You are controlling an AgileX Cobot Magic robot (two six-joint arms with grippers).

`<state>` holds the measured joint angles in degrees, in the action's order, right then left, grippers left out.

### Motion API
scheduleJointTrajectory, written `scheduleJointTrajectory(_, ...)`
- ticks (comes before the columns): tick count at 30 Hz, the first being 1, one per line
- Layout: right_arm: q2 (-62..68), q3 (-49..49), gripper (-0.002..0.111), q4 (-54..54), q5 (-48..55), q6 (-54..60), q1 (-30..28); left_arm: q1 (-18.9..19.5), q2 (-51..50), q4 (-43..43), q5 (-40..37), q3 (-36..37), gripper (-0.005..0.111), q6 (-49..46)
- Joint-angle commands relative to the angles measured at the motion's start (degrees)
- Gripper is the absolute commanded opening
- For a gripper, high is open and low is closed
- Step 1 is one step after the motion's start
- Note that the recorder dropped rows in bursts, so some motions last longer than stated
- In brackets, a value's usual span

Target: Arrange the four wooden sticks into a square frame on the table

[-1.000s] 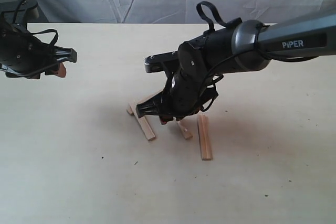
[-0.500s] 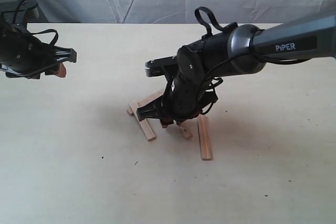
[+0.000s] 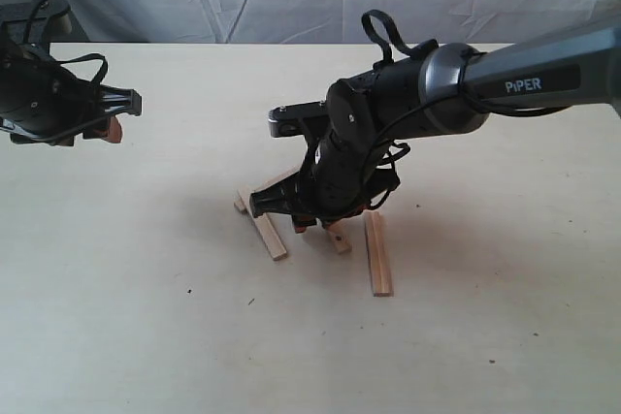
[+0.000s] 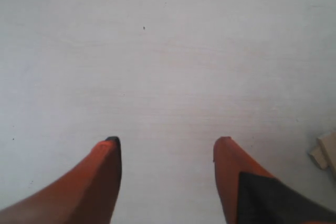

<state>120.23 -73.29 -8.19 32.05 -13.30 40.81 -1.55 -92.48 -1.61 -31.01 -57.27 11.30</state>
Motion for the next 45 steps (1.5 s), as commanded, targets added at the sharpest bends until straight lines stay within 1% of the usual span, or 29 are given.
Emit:
scheduleJointTrajectory(1, 3.38, 1.01, 0.038, -1.29, 1.50, 0.46, 1.16, -0.28, 0.46, -0.03, 0.58, 0.19, 0.052, 0.02)
scheduleJointTrajectory(12, -3.90, 1.01, 0.038, 1.10, 0.27, 0.46, -0.39, -0.28, 0.46, -0.03, 0.58, 0.19, 0.052, 0.02)
scheduleJointTrajectory(32, 0.07, 1.01, 0.038, -0.06, 2.99, 0.46, -0.24, -0.28, 0.46, -0.03, 0.58, 0.19, 0.052, 0.02)
scheduleJointTrajectory(40, -5.14, 0.91, 0.038, 1.30, 2.98, 0.46, -0.80, -0.28, 0.46, -0.03, 0.58, 0.19, 0.052, 0.02)
scheduleJointTrajectory(45, -7.22, 0.91, 0.038, 3.59, 5.00, 0.46, -2.87, -0.28, 0.46, -0.13, 0.69, 0.19, 0.052, 0.02)
